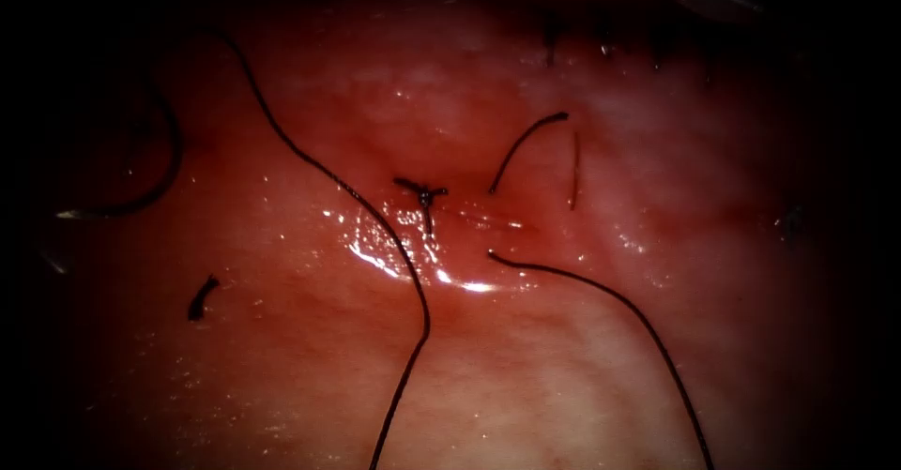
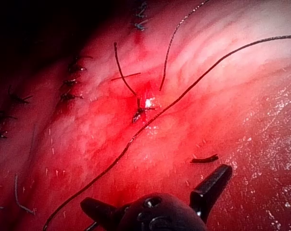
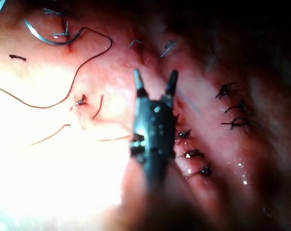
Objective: Wound Closure
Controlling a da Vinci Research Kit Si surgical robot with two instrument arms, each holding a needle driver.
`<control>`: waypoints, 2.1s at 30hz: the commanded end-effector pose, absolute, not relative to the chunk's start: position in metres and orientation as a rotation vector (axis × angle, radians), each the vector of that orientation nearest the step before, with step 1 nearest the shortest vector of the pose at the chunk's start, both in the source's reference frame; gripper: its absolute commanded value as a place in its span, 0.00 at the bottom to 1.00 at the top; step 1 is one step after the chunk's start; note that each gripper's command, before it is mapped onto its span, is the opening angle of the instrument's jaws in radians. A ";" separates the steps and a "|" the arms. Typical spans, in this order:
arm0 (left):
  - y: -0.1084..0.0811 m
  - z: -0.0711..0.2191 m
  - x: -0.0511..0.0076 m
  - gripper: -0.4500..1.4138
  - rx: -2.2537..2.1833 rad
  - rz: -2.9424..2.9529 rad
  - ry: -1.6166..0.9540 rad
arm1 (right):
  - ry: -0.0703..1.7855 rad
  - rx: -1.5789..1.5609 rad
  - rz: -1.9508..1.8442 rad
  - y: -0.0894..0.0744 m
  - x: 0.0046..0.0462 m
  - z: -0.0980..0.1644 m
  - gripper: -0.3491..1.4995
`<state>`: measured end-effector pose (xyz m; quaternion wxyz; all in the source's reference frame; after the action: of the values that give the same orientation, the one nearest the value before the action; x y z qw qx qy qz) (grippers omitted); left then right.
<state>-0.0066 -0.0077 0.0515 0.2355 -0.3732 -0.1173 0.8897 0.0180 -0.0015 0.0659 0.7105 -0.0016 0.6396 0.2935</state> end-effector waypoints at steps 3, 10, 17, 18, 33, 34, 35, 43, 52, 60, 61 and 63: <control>-0.008 0.048 -0.0077 0.93 -0.918 2.516 -0.207 | 1.419 -0.002 0.648 -0.001 0.0186 0.066 0.92; -0.009 0.045 -0.0146 0.84 -1.124 2.565 -0.152 | 1.417 0.004 0.643 -0.002 0.0187 0.066 0.92; -0.010 0.044 -0.0243 0.78 -1.208 2.578 -0.133 | 1.416 0.002 0.639 -0.002 0.0191 0.066 0.92; -0.011 0.044 -0.0260 0.77 -1.220 2.594 -0.098 | 1.414 0.002 0.639 -0.002 0.0192 0.066 0.92; -0.016 0.052 -0.0422 0.67 -1.341 2.863 0.327 | 1.413 0.006 0.628 -0.002 0.0200 0.067 0.92; -0.016 0.052 -0.0422 0.67 -1.341 2.863 0.327 | 1.413 0.006 0.628 -0.002 0.0200 0.067 0.92; -0.016 0.052 -0.0429 0.67 -1.354 2.880 0.347 | 1.413 0.006 0.627 -0.002 0.0200 0.067 0.92; -0.017 0.056 -0.0448 0.54 -1.542 2.906 0.571 | 1.413 0.005 0.627 -0.002 0.0201 0.067 0.91; -0.018 0.055 -0.0456 0.42 -1.804 2.884 0.559 | 1.422 0.005 0.613 -0.003 0.0214 0.067 0.90; -0.020 0.053 -0.0471 0.46 -1.928 2.893 0.576 | 1.420 0.006 0.611 -0.003 0.0215 0.067 0.90; -0.020 0.053 -0.0471 0.45 -1.929 2.894 0.577 | 1.420 0.006 0.611 -0.003 0.0215 0.067 0.90; -0.020 0.053 -0.0472 0.41 -1.939 2.894 0.577 | 1.420 0.006 0.611 -0.003 0.0215 0.067 0.90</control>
<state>-0.0466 -0.0206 0.0528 -0.1976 -0.5392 0.1612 0.8027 0.0207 -0.0031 0.0671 0.7164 0.0026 0.6406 0.2764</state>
